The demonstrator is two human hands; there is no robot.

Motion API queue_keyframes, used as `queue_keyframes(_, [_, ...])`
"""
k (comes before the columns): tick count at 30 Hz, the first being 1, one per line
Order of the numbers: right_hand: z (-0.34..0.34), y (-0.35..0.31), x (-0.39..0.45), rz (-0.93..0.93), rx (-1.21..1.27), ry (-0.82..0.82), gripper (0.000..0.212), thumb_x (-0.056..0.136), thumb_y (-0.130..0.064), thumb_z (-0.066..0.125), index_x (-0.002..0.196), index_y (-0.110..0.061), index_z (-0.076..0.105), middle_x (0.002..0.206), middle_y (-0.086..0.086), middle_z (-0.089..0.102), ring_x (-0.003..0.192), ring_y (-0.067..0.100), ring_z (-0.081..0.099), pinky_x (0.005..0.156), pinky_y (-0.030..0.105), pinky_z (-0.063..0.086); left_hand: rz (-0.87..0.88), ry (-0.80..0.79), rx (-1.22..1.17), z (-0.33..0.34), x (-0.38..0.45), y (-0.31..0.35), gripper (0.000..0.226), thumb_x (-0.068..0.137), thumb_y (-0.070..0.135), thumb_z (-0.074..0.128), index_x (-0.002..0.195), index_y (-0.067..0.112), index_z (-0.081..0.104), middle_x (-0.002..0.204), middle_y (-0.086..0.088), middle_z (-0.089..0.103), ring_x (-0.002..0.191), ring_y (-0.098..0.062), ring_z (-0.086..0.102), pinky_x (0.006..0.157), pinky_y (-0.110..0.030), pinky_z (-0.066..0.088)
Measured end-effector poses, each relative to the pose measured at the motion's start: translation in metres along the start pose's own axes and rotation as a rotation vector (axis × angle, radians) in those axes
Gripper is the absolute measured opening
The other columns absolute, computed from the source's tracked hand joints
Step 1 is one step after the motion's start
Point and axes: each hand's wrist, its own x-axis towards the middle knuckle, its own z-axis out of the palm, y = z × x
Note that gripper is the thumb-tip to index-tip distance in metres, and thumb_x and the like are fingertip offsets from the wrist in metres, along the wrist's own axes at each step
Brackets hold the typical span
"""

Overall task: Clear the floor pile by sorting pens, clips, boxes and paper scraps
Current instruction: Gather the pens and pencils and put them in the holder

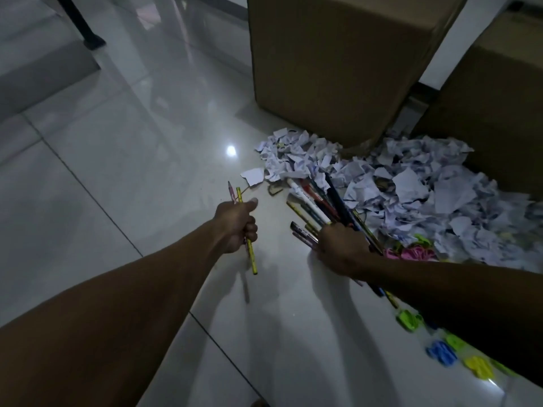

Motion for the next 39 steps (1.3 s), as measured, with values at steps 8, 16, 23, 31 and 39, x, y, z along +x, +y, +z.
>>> queue_keyframes(8, [0.003,-0.01,-0.009,0.042,-0.117,-0.019,0.02,0.096,-0.028,0.055,0.111,-0.016,0.057,0.115,0.008,0.062,0.104,0.029,0.062,0.076,0.034,0.043,-0.107,-0.086,-0.02,-0.005,-0.009,-0.01,0.032,0.102,0.04,0.038,0.094,0.011,0.048,0.066,-0.009,0.04,0.052,-0.022,0.05,0.051,-0.03,0.046])
queue_keyframes(16, [-0.014,-0.027,0.007,0.158,0.85,-0.078,0.014,0.084,-0.013,0.072,0.071,-0.007,0.071,0.059,-0.002,0.064,0.051,0.002,0.057,0.057,0.024,0.049,-0.018,-0.067,0.106,0.008,-0.009,-0.019,0.029,0.087,0.022,0.071,0.1,0.007,0.049,0.05,0.002,0.021,0.037,-0.011,0.016,0.038,-0.017,0.019])
queue_keyframes(23, [-0.029,-0.028,0.011,0.197,1.238,-0.232,0.02,0.081,-0.024,0.077,0.073,-0.006,0.071,0.062,0.003,0.06,0.056,0.014,0.05,0.048,0.025,0.035,0.082,-0.089,0.141,0.038,-0.01,-0.014,0.023,0.097,0.02,0.056,0.086,0.002,0.062,0.067,-0.01,0.052,0.045,-0.013,0.03,0.043,-0.021,0.024])
queue_keyframes(31, [-0.004,0.017,0.013,0.157,0.155,0.01,0.024,0.08,-0.034,0.067,0.097,-0.017,0.066,0.095,0.007,0.067,0.084,0.025,0.065,0.074,0.041,0.058,0.096,0.131,0.075,0.03,0.003,-0.014,0.028,0.101,0.03,0.043,0.083,0.01,0.052,0.064,-0.009,0.051,0.051,-0.018,0.041,0.049,-0.025,0.031])
queue_keyframes(39, [0.004,0.006,0.008,0.054,-0.107,0.032,0.021,0.093,-0.025,0.051,0.111,-0.015,0.057,0.115,0.01,0.063,0.103,0.031,0.063,0.085,0.04,0.049,-0.032,0.024,0.025,0.024,0.005,-0.027,0.015,0.098,0.024,0.051,0.089,0.013,0.05,0.059,-0.004,0.032,0.046,-0.015,0.033,0.047,-0.021,0.028])
